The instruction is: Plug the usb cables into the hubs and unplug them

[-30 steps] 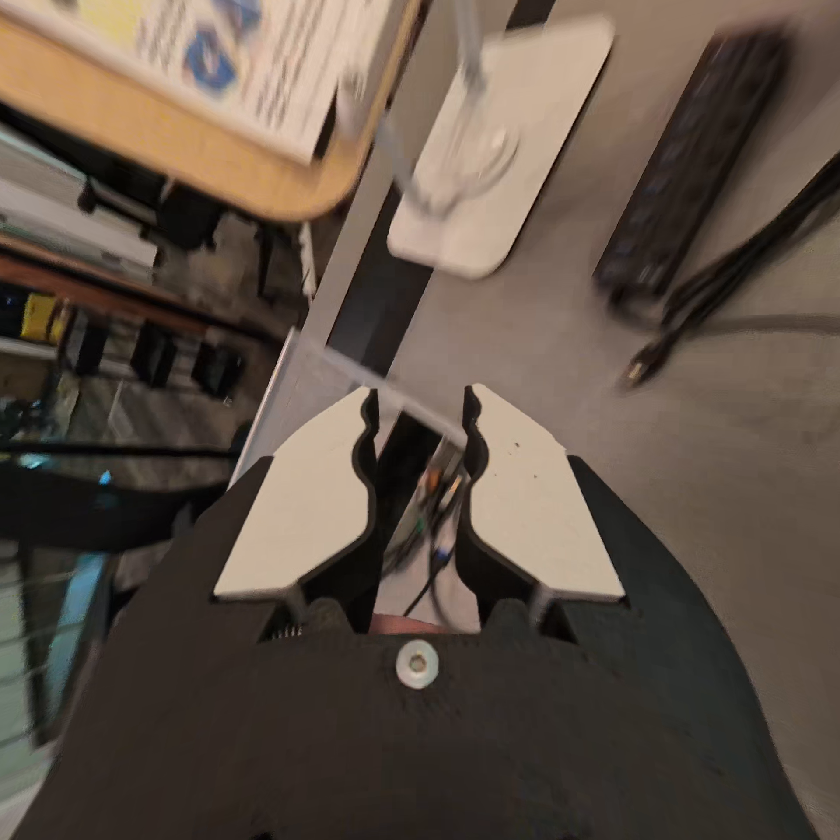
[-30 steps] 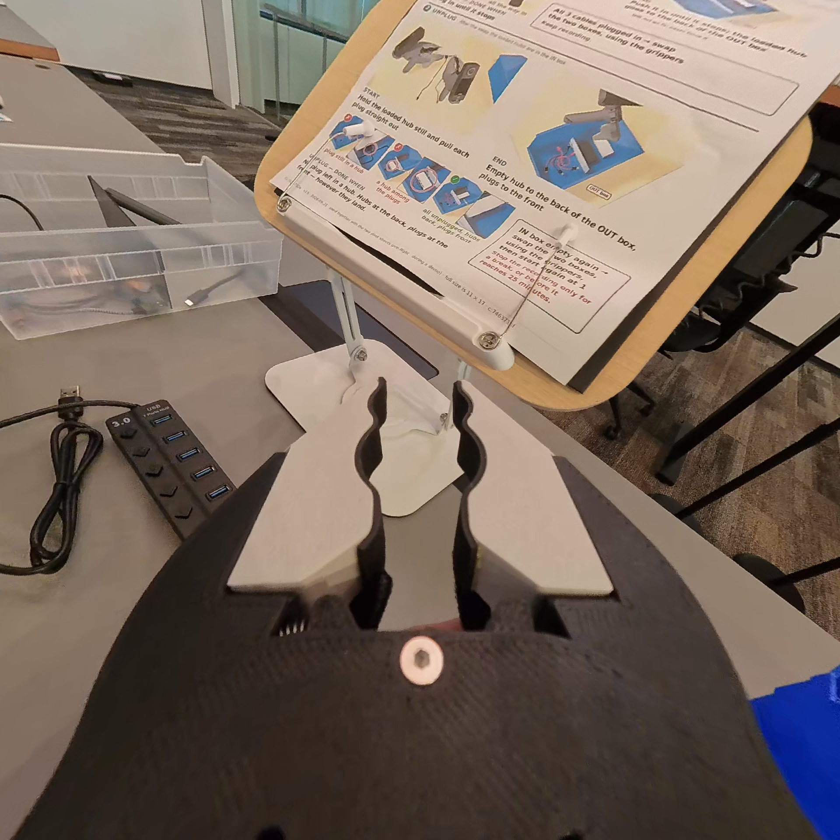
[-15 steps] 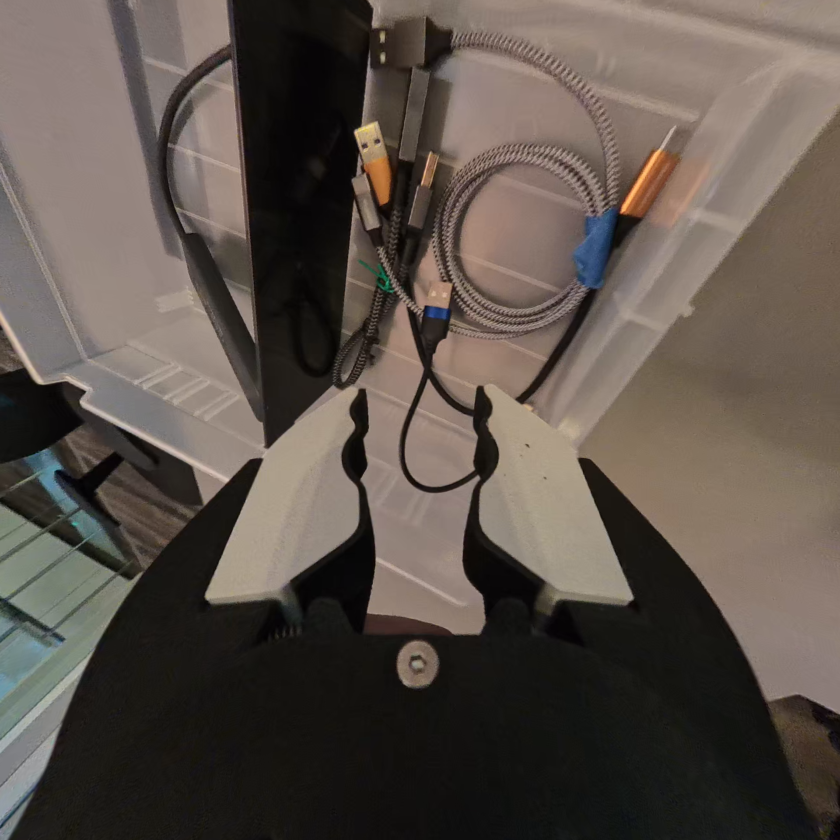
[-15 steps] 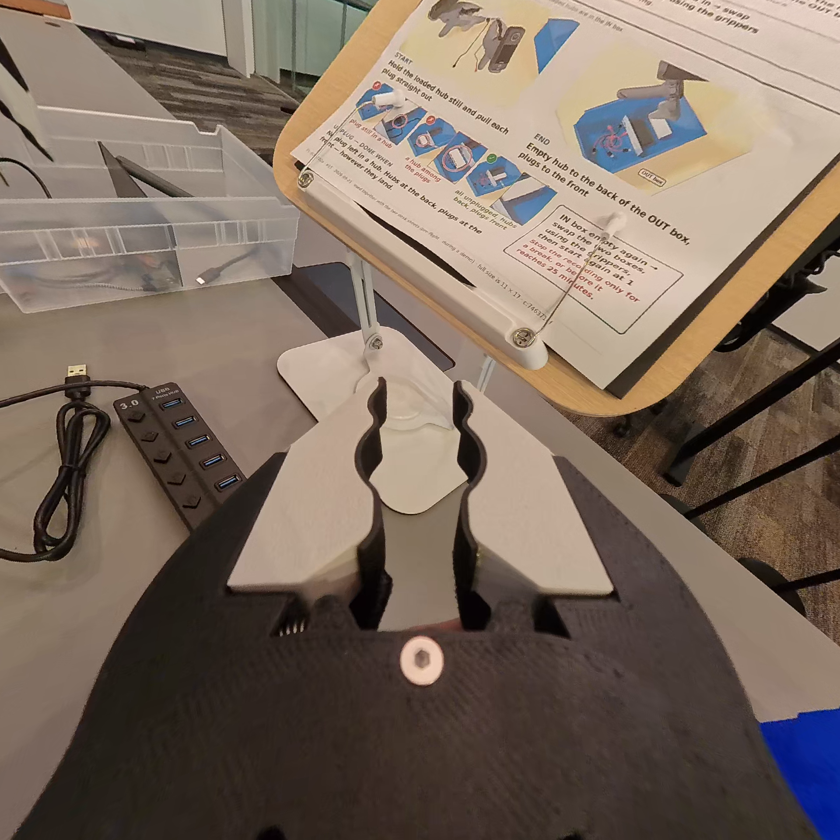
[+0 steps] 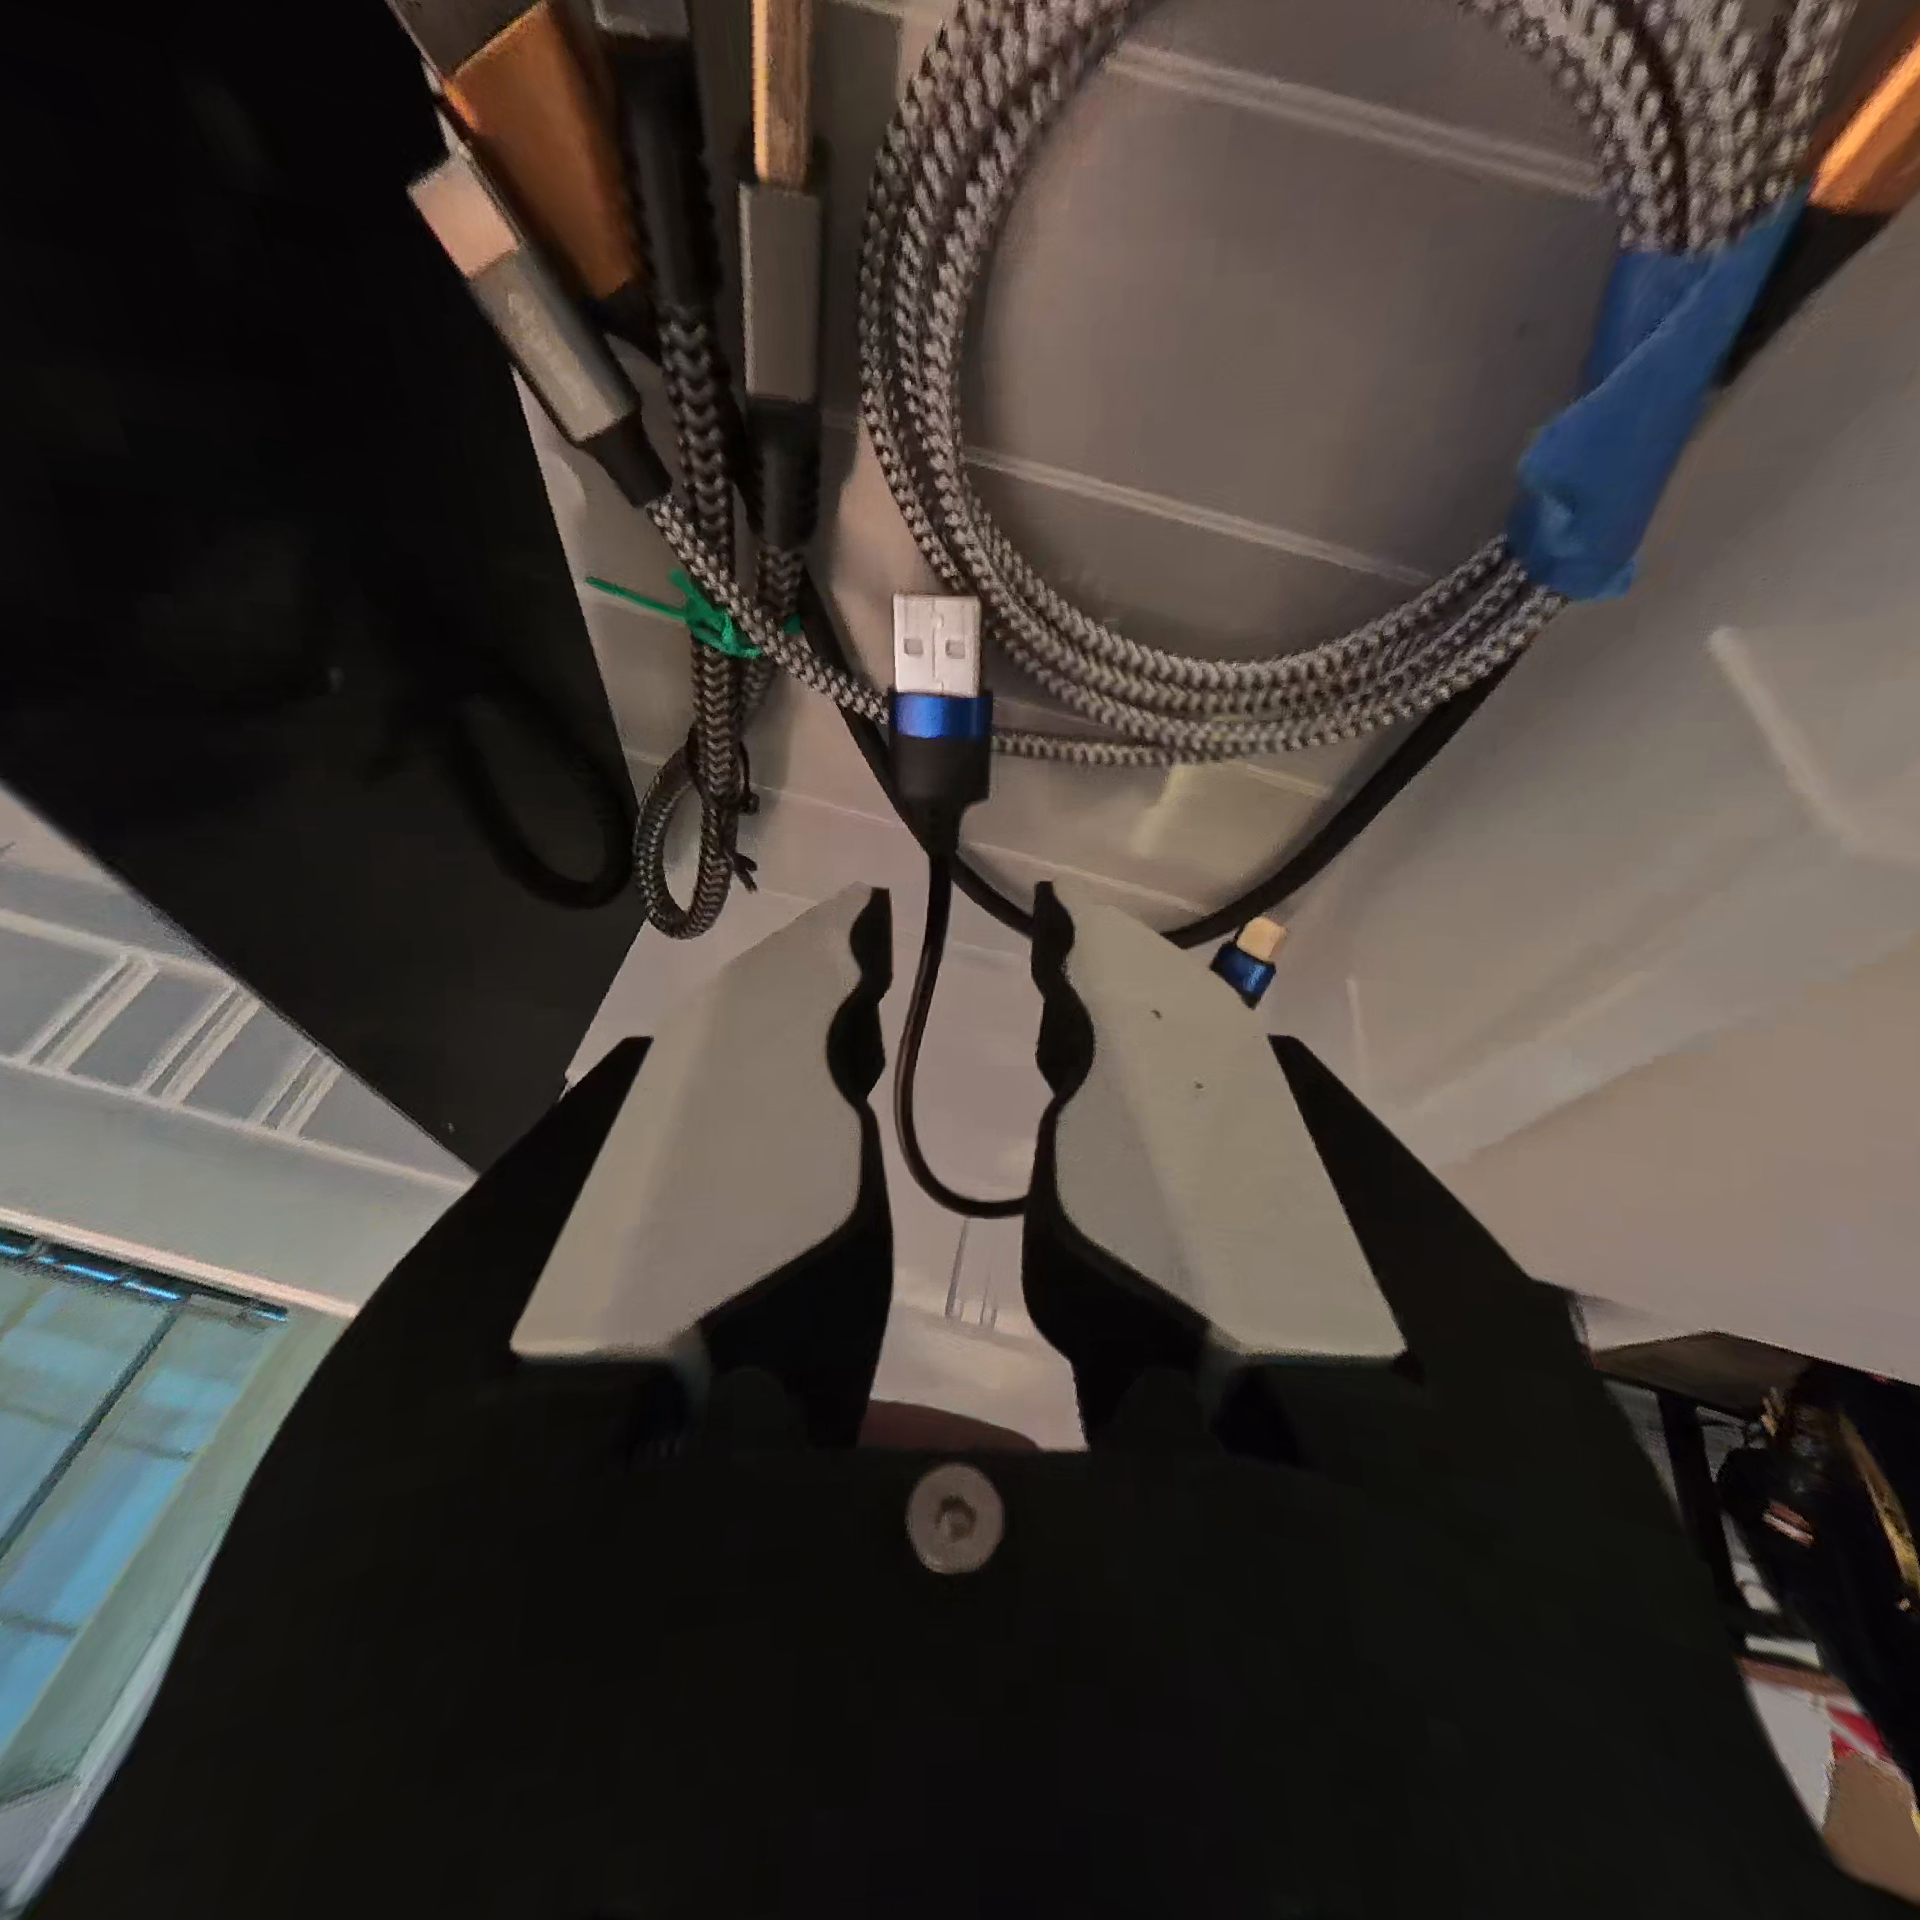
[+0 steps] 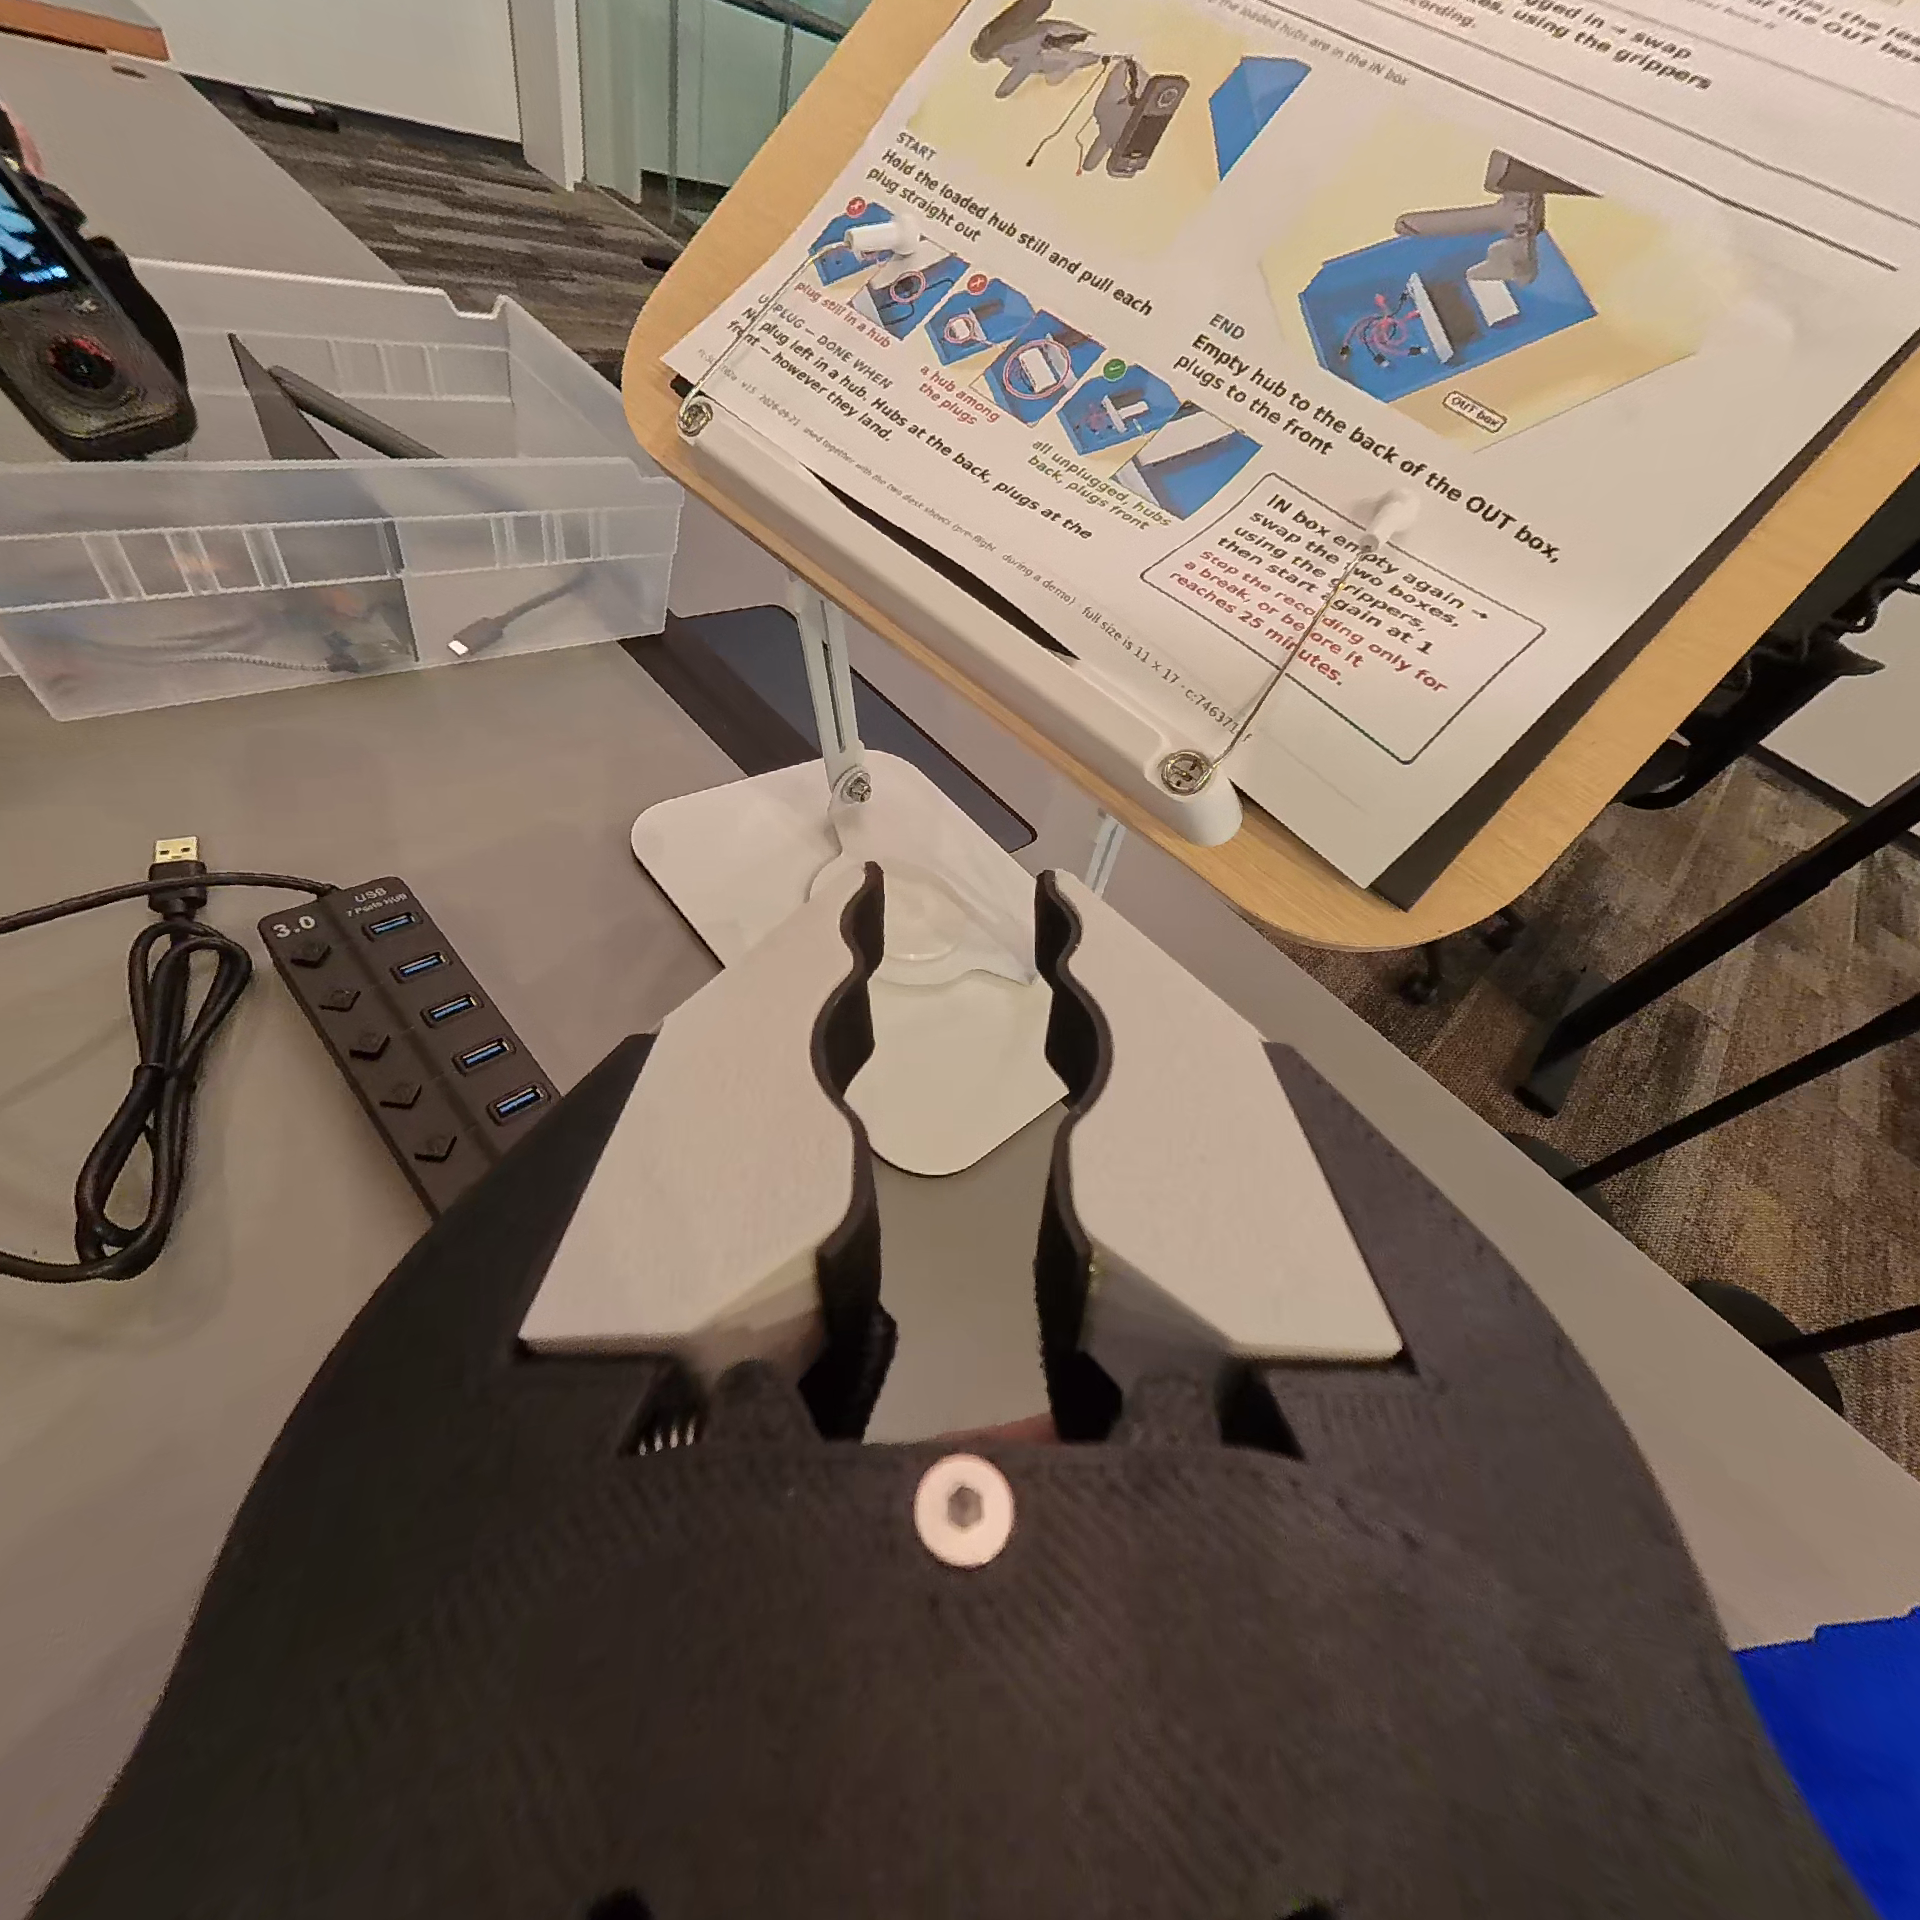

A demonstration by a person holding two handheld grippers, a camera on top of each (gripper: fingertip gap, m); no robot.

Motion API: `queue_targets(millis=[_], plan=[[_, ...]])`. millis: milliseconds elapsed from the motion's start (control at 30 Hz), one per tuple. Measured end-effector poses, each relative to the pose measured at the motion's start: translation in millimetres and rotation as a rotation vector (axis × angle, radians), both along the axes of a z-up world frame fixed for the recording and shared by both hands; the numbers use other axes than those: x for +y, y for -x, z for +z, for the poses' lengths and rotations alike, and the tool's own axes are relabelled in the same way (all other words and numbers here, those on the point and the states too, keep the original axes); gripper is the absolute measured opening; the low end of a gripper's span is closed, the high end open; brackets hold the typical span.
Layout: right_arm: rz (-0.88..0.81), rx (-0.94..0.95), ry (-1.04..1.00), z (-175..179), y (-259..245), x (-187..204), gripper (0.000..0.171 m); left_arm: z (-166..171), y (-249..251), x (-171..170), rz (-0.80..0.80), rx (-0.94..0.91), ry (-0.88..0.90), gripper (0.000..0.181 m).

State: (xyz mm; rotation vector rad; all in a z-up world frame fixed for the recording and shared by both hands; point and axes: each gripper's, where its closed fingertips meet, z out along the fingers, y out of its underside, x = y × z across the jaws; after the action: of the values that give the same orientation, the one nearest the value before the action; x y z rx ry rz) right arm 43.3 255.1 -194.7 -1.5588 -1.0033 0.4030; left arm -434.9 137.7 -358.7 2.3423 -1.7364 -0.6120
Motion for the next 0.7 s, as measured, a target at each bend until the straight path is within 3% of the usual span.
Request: queue_targets(millis=[100, 300, 567, 700], plan=[[-0.001, 0.001, -0.001, 0, -1, 0, 0.028, 0, 0, 4, 0.008, -0.011, -0.014, 0.004], [-0.001, 0.004, -0.002, 1, -2, 0, 0.028, 21, -3, 11, 0.010, -0.059, -0.097, 0.003], [0.005, 0.016, -0.006, 5, -1, -2, 0.028, 113, -9, 12, 0.033, -0.142, -0.307, 0.003], [0.014, 0.021, -0.009, 8, 0, -4, 0.028, 167, -33, -6, 0.031, -0.214, -0.367, 0.003]])
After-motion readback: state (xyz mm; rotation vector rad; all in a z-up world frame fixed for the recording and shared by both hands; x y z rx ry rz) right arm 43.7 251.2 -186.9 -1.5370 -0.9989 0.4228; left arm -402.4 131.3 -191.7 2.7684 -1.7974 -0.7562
